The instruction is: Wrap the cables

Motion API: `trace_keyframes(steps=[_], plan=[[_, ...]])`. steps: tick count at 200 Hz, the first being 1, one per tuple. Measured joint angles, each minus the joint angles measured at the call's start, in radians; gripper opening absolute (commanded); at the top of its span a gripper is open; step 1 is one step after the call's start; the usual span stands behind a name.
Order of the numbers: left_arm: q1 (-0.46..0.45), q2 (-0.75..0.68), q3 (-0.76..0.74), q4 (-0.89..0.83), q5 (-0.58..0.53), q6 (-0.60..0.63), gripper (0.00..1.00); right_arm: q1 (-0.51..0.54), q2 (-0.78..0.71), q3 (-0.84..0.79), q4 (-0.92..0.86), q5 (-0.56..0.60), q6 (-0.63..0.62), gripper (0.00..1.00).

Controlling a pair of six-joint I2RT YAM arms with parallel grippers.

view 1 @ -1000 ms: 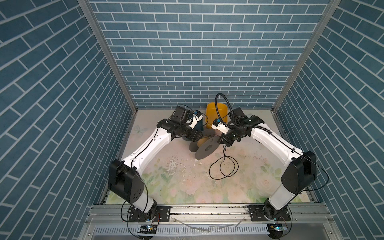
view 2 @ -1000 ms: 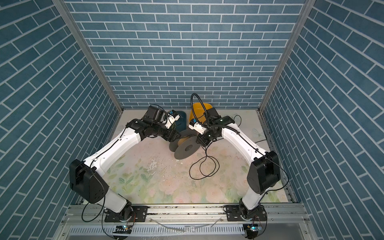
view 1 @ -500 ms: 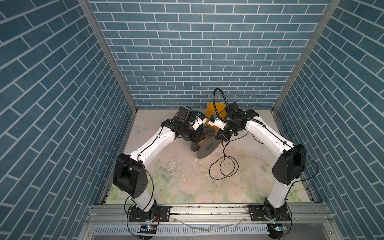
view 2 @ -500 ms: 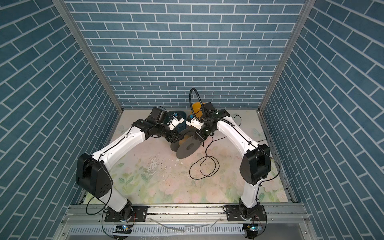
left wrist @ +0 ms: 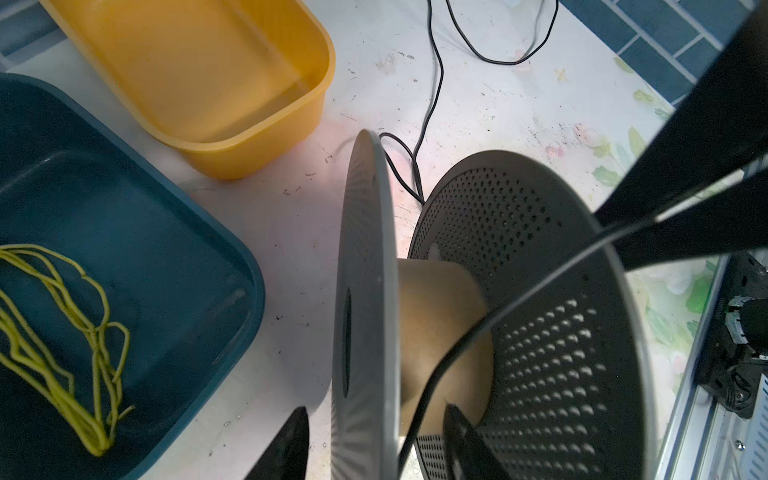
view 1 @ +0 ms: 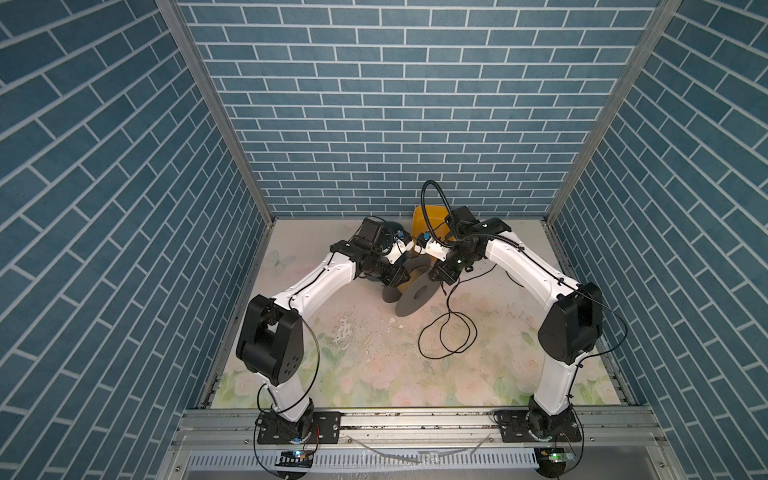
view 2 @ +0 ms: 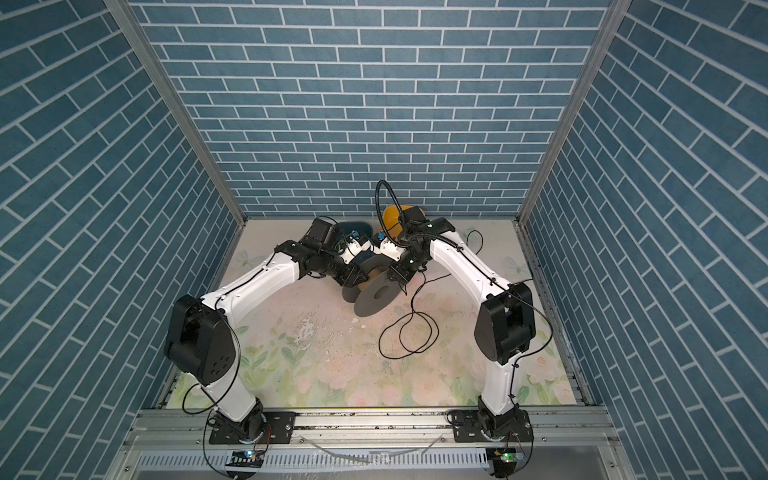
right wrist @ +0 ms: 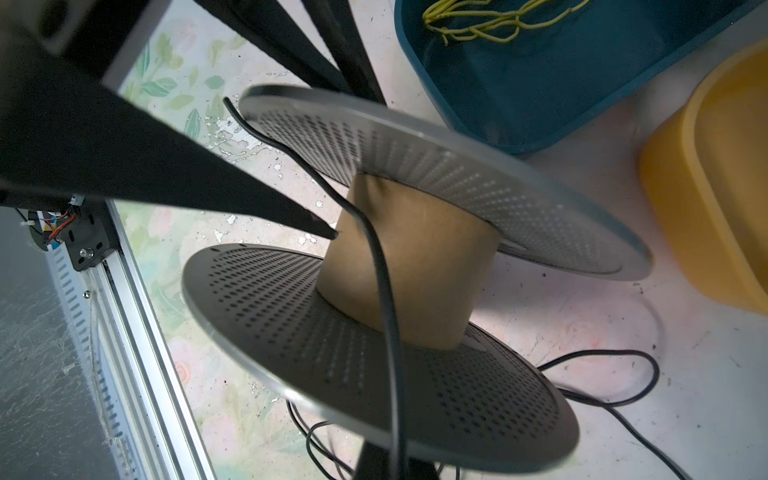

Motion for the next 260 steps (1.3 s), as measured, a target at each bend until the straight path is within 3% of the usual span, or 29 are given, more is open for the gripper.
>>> trace_keyframes(steps=[147, 173, 210, 252, 260], plan=[[-0.041, -0.003, -0.031, 0.015, -0.098, -0.005, 0.11, 0.0, 0.023, 0.015, 0.003, 0.018, 0.0, 0.0], [-0.05, -0.024, -0.038, 0.007, -0.143, -0.014, 0.0, 0.0, 0.022, 0.015, 0.002, 0.025, 0.002, 0.15], [-0.058, -0.091, -0.066, -0.026, -0.194, -0.048, 0.0, 0.0, -0.03, -0.027, 0.058, 0.055, 0.027, 0.46], [-0.078, -0.148, -0.041, -0.07, -0.215, -0.11, 0.0, 0.0, -0.148, -0.1, 0.148, 0.09, 0.067, 0.55], [-0.081, -0.148, -0.025, -0.092, -0.216, -0.12, 0.0, 0.0, -0.171, -0.126, 0.179, 0.095, 0.081, 0.69]])
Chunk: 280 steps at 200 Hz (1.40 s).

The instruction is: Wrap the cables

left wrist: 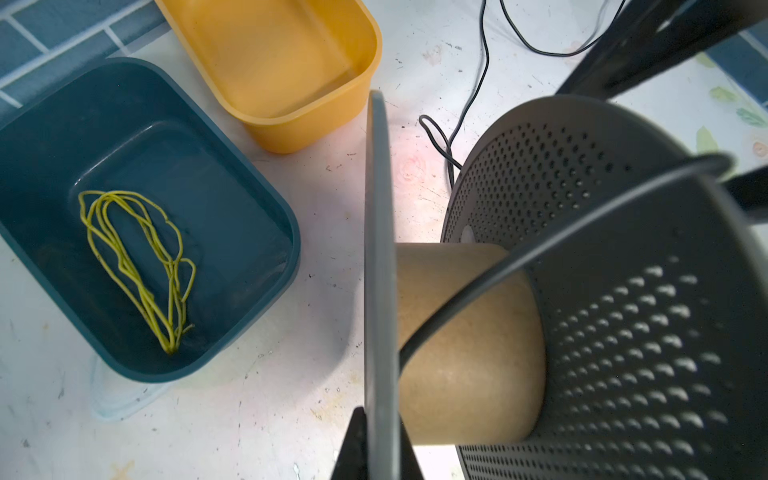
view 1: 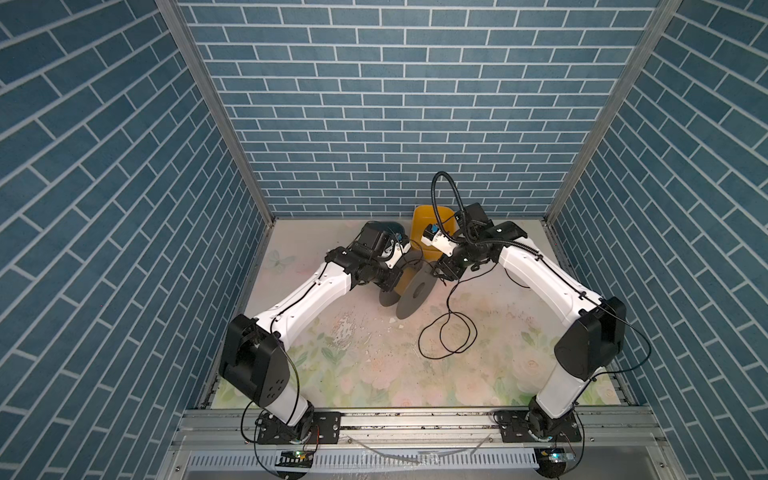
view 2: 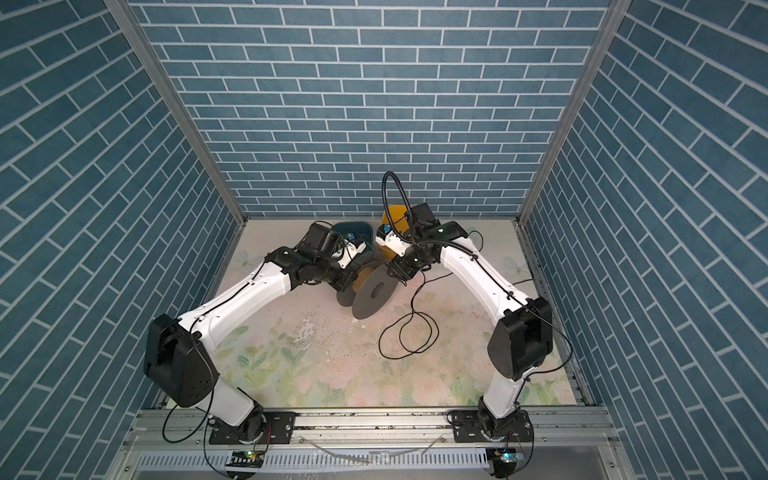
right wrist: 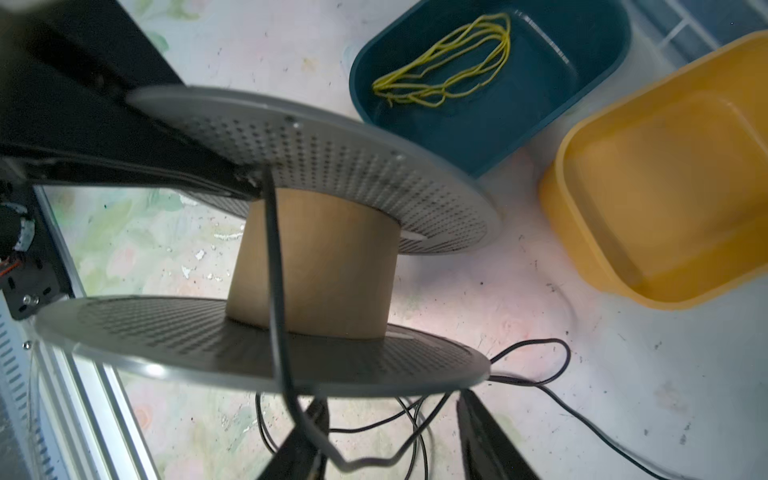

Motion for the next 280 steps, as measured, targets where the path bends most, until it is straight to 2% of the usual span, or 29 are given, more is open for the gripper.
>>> trace_keyframes(steps=[20, 95, 144, 167, 218, 280], plan=[[-0.006, 0.0, 0.042, -0.061, -0.006, -0.024, 0.0, 0.0, -0.073, -0.091, 0.074, 0.014, 0.048, 0.77], [-0.008, 0.0, 0.233, -0.266, -0.047, -0.082, 0.0, 0.0, -0.375, -0.463, 0.368, 0.117, 0.189, 0.75], [-0.006, 0.018, 0.434, -0.433, -0.048, -0.094, 0.0, 0.0, -0.448, -0.691, 0.597, 0.22, 0.204, 0.74], [-0.005, 0.032, 0.505, -0.504, -0.048, -0.094, 0.0, 0.0, -0.483, -0.817, 0.754, 0.264, 0.204, 0.81], [0.016, 0.036, 0.544, -0.583, -0.013, -0.115, 0.0, 0.0, -0.467, -1.001, 1.106, 0.294, 0.2, 0.79], [0.028, 0.035, 0.544, -0.617, 0.026, -0.153, 0.0, -0.002, -0.314, -1.023, 1.406, 0.272, 0.177, 0.66]])
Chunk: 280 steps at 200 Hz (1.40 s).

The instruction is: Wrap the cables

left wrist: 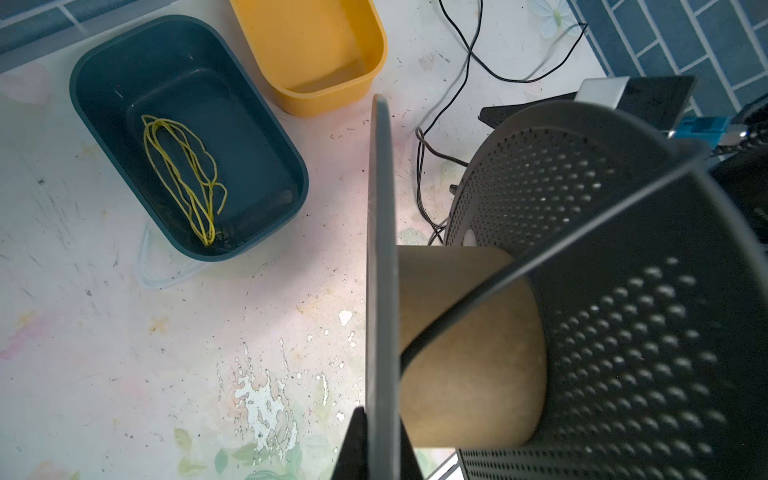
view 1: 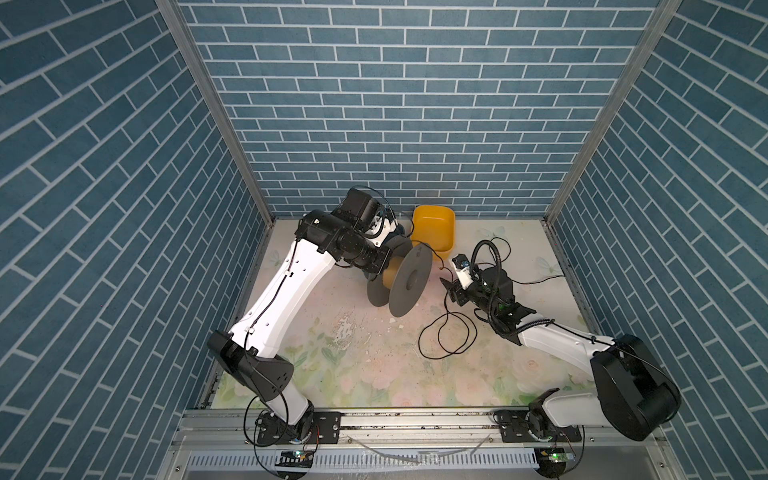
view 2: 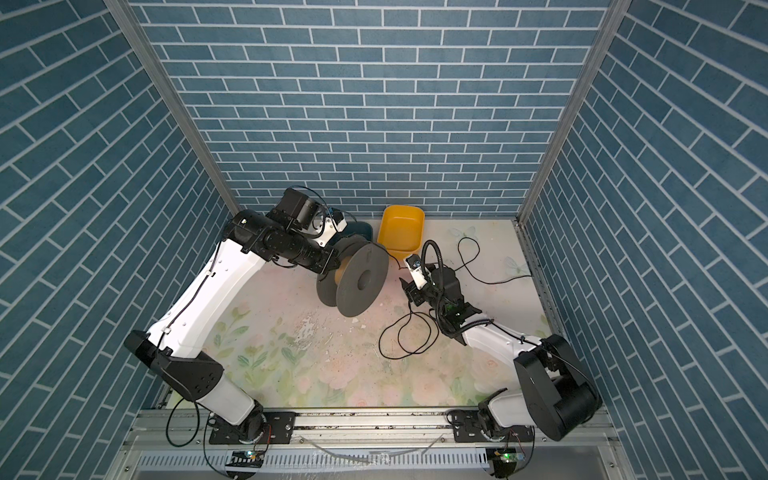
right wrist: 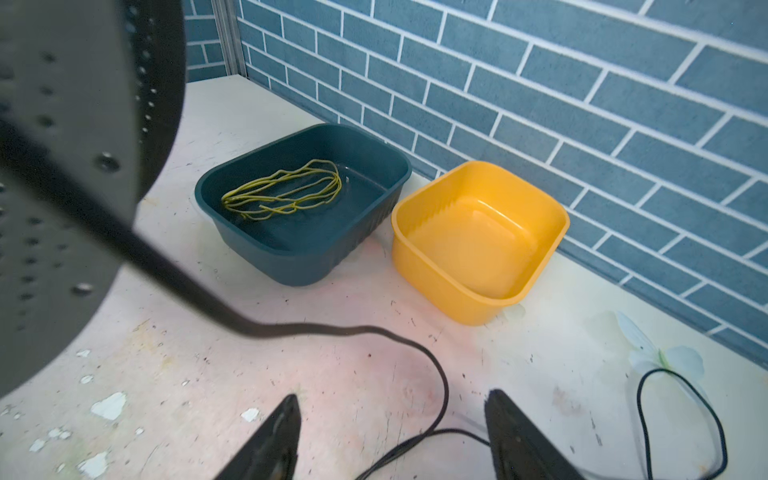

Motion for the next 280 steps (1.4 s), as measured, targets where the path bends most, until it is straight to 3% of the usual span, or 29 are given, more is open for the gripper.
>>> trace_keyframes(steps=[60, 184, 209, 238, 280], plan=[[0.005, -0.011, 0.003, -0.007, 0.034, -0.01, 0.0, -0.014, 0.14, 0.014, 0.116, -0.074, -0.003, 0.5], [0.017, -0.026, 0.015, -0.042, 0.068, -0.012, 0.0, -0.058, 0.165, 0.054, 0.198, -0.2, 0.016, 0.33], [0.022, -0.026, 0.015, -0.041, 0.084, -0.013, 0.0, -0.058, 0.179, 0.072, 0.198, -0.219, 0.023, 0.22], [0.029, -0.027, 0.015, -0.04, 0.103, -0.016, 0.0, -0.06, 0.187, 0.083, 0.197, -0.236, 0.04, 0.0], [0.041, -0.04, 0.015, -0.04, 0.121, -0.021, 0.0, -0.068, 0.185, 0.084, 0.181, -0.22, 0.085, 0.0]])
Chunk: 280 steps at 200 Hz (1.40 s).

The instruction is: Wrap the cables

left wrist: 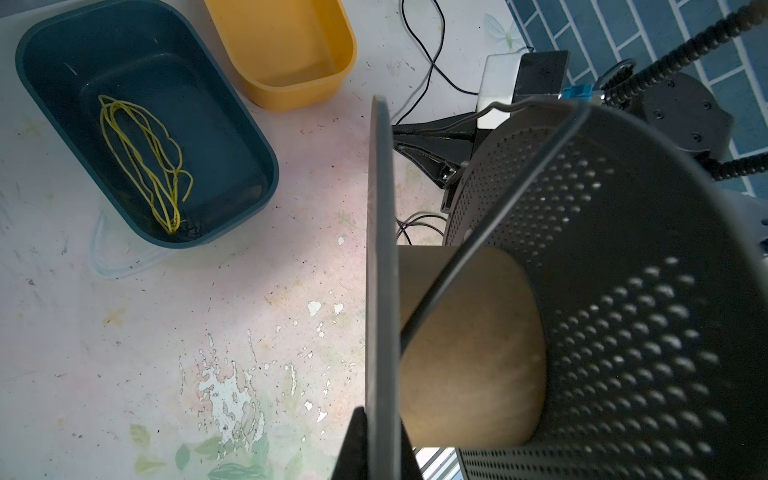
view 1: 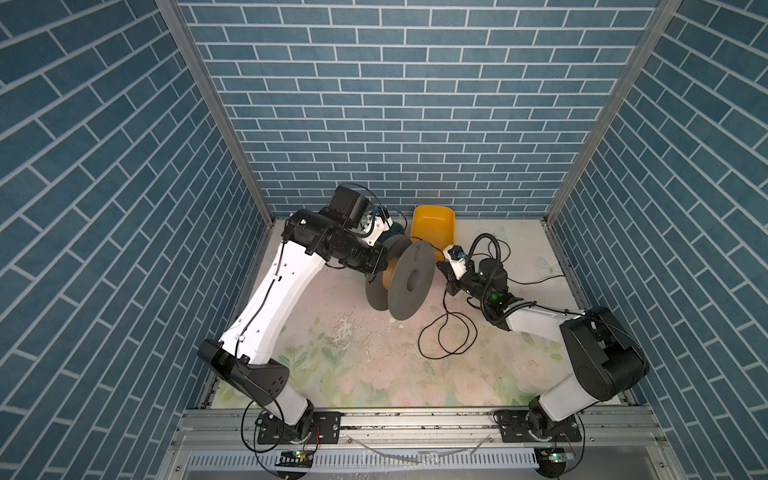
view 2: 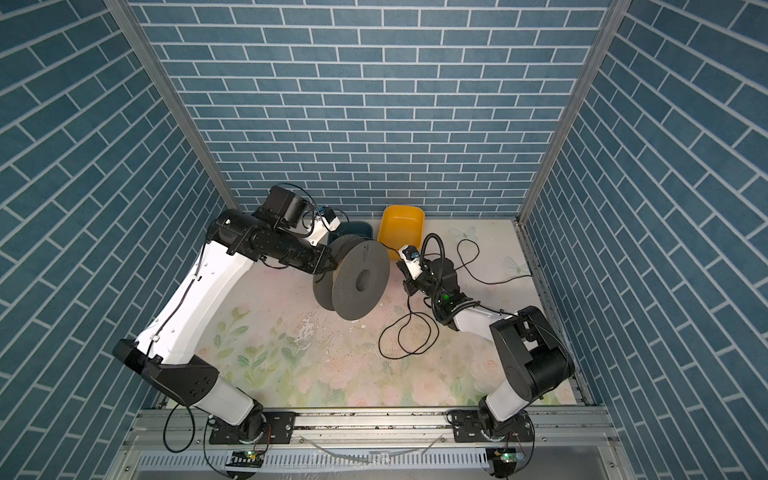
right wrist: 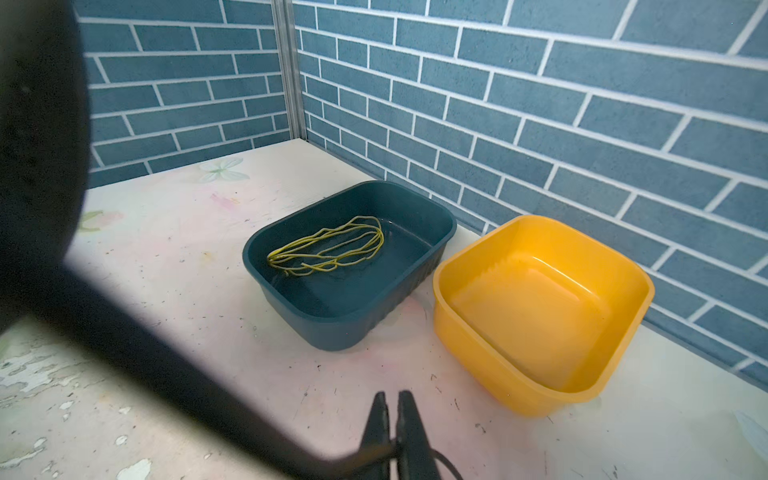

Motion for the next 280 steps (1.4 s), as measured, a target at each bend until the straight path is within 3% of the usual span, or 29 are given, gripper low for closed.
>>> trace_keyframes(steps=[62, 142, 218, 280], plan=[[0.055, -0.039, -0.029, 0.071, 0.079, -0.061, 0.0, -0.037, -0.002, 0.112, -0.198, 0.015, 0.103, 0.0], [0.08, -0.058, -0.215, 0.371, 0.071, -0.33, 0.0, -0.018, -0.003, 0.061, -0.255, 0.068, 0.248, 0.0], [0.074, -0.079, -0.389, 0.645, -0.129, -0.552, 0.0, 0.149, -0.061, 0.014, -0.305, 0.191, 0.271, 0.0], [-0.029, -0.102, -0.419, 0.685, -0.401, -0.558, 0.0, 0.276, -0.149, 0.03, -0.406, 0.3, 0.285, 0.0]])
